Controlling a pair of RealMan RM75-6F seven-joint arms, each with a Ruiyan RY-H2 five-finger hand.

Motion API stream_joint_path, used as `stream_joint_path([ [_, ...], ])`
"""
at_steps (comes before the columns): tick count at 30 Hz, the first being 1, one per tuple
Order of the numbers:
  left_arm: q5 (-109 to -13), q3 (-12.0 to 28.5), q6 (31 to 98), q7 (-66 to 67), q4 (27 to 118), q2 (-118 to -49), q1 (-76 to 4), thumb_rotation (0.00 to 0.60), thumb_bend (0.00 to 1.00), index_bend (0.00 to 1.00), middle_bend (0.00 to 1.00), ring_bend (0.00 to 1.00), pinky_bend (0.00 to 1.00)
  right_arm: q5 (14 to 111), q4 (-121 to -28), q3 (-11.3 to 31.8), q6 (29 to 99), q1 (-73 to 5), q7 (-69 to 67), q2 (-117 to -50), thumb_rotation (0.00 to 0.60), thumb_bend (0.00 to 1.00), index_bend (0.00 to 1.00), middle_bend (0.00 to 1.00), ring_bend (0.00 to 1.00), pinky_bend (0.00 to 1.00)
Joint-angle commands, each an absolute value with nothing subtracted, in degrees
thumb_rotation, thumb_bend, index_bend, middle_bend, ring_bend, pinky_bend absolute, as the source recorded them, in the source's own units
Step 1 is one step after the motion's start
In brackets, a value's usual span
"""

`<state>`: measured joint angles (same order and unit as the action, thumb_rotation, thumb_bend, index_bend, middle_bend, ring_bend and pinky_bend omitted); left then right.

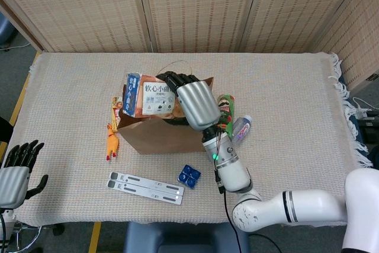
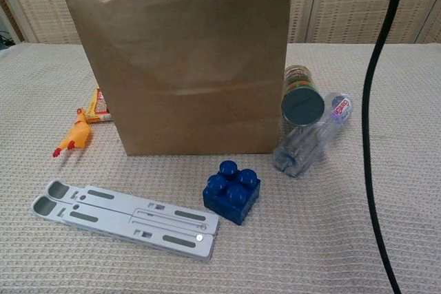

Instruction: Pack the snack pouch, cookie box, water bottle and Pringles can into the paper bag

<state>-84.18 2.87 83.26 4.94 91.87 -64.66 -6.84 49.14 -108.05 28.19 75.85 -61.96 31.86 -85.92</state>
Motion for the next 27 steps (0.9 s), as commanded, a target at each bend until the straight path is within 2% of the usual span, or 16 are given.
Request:
stream_joint_path([
  [1,-84.3,2.8,83.2,4.7,91.8,-64.6,-6.9,0.600,0.38,0.06,0.00,0.00,0.00,50.7,-106.4,28.1,76.8,-62.4,30.9,-87.5,0.600,0.28,0.48,0.53,0.52,0.64],
  [15,-84.2,2.8,83.2,5.0,91.9,-64.6,-6.9,0.600,0.38,0.06,0.00,0.00,0.00,54.4,-103.9,28.7,78.3,-61.4,29.2,-88.2,0.600,0.28,0.45,0.53,0.52,0.64],
  [20,-84.2,2.8,83.3,5.1,91.9,-64.6,-6.8,0.600,0.38,0.06,0.00,0.00,0.00,48.2,-105.8,26.7,75.1,-60.5,33.5,-86.4,0.600,0.28,0.43,0.53,0.48,0.58],
  [22,-84.2,2.8,83.3,5.1,91.9,-64.6,-6.8,0.600,0.38,0.06,0.00,0.00,0.00,44.3,-106.8,25.8,73.4,-60.7,36.4,-85.3,0.600,0.28,0.37,0.50,0.42,0.53],
  [24,-84.2,2.8,83.3,5.1,91.9,-64.6,-6.9,0.600,0.38,0.06,0.00,0.00,0.00,40.3,-107.9,25.5,71.9,-61.0,38.5,-84.3,0.600,0.26,0.20,0.39,0.30,0.43],
  [27,-84.1,2.8,83.3,5.2,92.0,-64.6,-6.9,0.600,0.38,0.06,0.00,0.00,0.00,35.6,-109.0,25.5,71.0,-61.7,40.9,-83.4,0.600,0.20,0.03,0.26,0.17,0.34],
])
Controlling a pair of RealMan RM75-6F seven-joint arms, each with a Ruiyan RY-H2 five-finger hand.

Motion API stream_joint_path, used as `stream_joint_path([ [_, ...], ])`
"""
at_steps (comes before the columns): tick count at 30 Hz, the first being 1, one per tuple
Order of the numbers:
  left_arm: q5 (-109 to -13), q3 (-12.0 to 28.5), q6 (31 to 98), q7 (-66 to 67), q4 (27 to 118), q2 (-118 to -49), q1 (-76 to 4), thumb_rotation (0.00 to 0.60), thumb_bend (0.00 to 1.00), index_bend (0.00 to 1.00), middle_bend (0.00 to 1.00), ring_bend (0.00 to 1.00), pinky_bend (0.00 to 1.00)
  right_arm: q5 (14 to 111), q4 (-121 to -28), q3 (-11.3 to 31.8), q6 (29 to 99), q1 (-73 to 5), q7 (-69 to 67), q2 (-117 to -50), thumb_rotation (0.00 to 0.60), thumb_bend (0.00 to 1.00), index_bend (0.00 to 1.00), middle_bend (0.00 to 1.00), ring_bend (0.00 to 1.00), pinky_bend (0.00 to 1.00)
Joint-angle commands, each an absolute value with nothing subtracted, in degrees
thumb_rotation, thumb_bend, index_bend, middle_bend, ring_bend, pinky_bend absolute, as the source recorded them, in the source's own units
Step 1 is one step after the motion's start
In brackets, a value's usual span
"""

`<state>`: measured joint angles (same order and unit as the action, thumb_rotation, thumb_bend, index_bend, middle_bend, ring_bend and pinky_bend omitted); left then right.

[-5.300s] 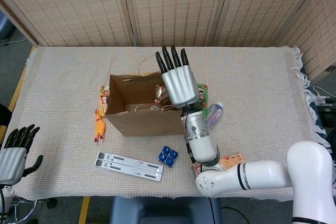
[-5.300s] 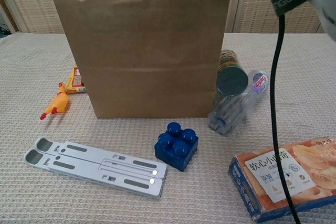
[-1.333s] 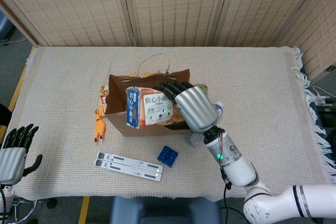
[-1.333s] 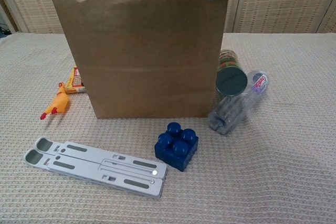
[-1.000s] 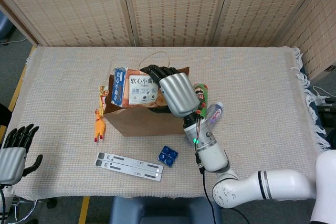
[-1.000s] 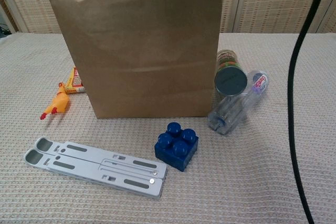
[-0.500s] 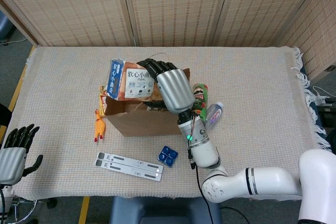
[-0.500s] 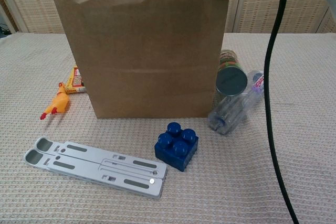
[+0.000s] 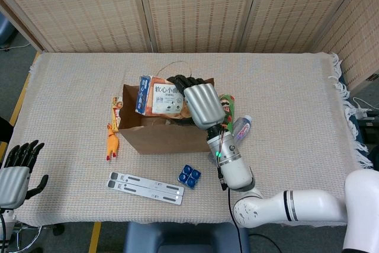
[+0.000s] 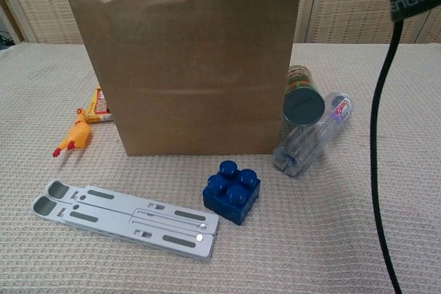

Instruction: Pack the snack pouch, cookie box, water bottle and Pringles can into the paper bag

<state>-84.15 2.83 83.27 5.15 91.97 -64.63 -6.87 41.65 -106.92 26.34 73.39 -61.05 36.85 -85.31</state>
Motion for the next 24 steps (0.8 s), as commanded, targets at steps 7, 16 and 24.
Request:
stream_joint_path([
  [7,-84.2,2.8,83.3,5.1,92.0,-64.6,-6.8,0.600,0.38,0.06,0.00,0.00,0.00,32.5,-111.1,26.4,71.8,-62.5,41.3,-82.1,0.600,0.12,0.00,0.09,0.03,0.20],
  [16,-84.1,2.8,83.3,5.1,92.0,-64.6,-6.9,0.600,0.38,0.06,0.00,0.00,0.00,36.5,-116.8,26.1,73.6,-59.1,38.1,-76.8,0.600,0.11,0.00,0.09,0.03,0.20],
  [24,-84.1,2.8,83.3,5.4,92.1,-64.6,-6.8,0.600,0.38,0.06,0.00,0.00,0.00,49.4,-122.0,14.4,70.5,-48.2,34.3,-64.0,0.600,0.11,0.00,0.09,0.03,0.20],
])
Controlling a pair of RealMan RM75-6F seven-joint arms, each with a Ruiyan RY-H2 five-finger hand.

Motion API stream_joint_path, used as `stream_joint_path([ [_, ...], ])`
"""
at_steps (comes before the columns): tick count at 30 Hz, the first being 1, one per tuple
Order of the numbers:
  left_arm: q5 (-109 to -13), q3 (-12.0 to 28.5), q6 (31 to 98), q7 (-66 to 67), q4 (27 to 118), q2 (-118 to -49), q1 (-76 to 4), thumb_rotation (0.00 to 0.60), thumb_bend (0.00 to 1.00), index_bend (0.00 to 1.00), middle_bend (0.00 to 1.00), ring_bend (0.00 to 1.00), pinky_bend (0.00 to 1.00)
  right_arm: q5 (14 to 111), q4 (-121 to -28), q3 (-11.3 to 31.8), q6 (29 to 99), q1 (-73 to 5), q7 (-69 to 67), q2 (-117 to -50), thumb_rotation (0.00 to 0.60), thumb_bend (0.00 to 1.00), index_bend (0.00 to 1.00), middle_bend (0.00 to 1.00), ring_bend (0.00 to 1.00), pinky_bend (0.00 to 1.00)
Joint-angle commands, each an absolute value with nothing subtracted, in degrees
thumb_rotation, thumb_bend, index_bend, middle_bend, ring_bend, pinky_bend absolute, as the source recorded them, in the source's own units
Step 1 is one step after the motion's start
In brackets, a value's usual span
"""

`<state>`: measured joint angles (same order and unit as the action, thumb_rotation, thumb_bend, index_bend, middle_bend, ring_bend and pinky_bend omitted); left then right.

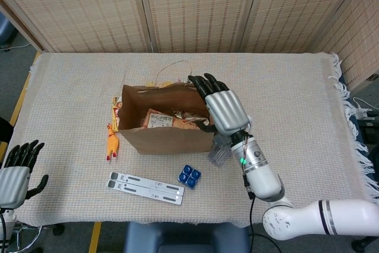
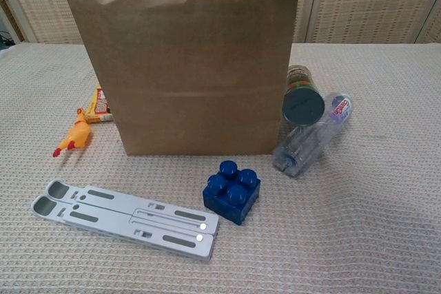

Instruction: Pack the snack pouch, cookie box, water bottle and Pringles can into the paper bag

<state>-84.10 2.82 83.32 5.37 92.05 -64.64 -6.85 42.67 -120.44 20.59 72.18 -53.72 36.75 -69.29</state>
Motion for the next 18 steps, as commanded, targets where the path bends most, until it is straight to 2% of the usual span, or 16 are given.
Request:
stream_joint_path([
  [1,-84.1,2.8,83.4,5.5,92.1,-64.7,-6.8,0.600,0.38,0.06,0.00,0.00,0.00,51.1,-121.4,12.7,69.8,-47.0,33.8,-62.8,0.600,0.11,0.00,0.09,0.03,0.20],
  [5,-84.0,2.9,83.5,6.0,92.2,-64.8,-6.8,0.600,0.38,0.06,0.00,0.00,0.00,56.6,-117.0,6.3,65.5,-43.3,31.3,-59.3,0.600,0.11,0.00,0.09,0.03,0.20],
  [8,-83.9,2.9,83.6,6.4,92.3,-64.9,-6.7,0.600,0.38,0.06,0.00,0.00,0.00,56.7,-114.1,3.1,60.4,-42.7,30.7,-57.6,0.600,0.11,0.00,0.09,0.03,0.20],
  [12,-83.7,3.0,83.7,6.8,92.4,-65.0,-6.7,0.600,0.38,0.06,0.00,0.00,0.00,54.6,-110.8,0.5,55.0,-43.6,32.5,-57.8,0.600,0.08,0.00,0.08,0.03,0.19],
  [18,-83.6,3.1,83.8,6.9,92.3,-65.1,-6.7,0.600,0.38,0.06,0.00,0.00,0.00,51.9,-106.6,-0.9,52.7,-44.7,35.9,-62.0,0.600,0.08,0.00,0.09,0.03,0.19],
])
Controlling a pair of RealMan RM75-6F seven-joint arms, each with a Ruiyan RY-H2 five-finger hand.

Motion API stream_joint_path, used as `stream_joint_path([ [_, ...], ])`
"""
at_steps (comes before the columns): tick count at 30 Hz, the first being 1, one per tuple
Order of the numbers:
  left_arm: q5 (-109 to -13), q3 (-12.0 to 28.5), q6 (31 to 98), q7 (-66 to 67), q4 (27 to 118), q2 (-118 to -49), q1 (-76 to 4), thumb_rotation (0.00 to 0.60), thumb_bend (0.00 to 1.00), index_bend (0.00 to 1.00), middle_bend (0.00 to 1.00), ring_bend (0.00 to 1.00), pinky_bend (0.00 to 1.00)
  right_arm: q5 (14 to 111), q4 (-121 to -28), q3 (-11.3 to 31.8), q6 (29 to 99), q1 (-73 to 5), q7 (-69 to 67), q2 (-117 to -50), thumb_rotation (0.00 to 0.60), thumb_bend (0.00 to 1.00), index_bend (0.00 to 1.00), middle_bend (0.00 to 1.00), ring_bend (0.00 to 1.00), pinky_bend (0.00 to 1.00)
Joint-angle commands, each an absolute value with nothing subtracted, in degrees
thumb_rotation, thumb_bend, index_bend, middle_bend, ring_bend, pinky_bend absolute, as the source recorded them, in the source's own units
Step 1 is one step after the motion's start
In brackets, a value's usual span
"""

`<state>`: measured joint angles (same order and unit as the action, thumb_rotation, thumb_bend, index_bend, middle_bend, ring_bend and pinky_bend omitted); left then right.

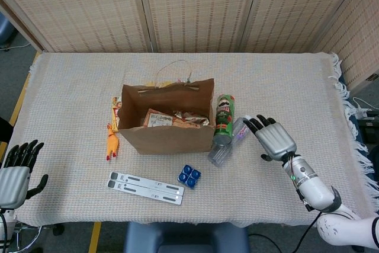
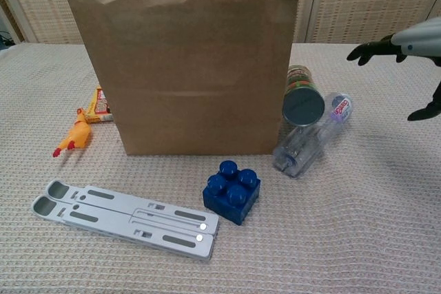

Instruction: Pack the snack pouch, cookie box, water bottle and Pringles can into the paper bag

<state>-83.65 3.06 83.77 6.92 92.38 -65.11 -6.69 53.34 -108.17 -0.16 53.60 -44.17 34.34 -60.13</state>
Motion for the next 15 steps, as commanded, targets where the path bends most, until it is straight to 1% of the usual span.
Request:
stream_joint_path([
  [1,-83.6,3.1,83.7,6.9,92.3,-65.1,-6.7,0.600,0.38,0.06,0.00,0.00,0.00,51.5,-106.2,-1.0,52.5,-44.9,36.4,-62.7,0.600,0.08,0.00,0.09,0.03,0.19],
  [15,-83.8,3.0,83.6,6.3,92.2,-65.0,-6.7,0.600,0.38,0.06,0.00,0.00,0.00,43.7,-98.9,-1.1,51.7,-48.7,42.5,-70.8,0.600,0.08,0.00,0.09,0.04,0.19],
])
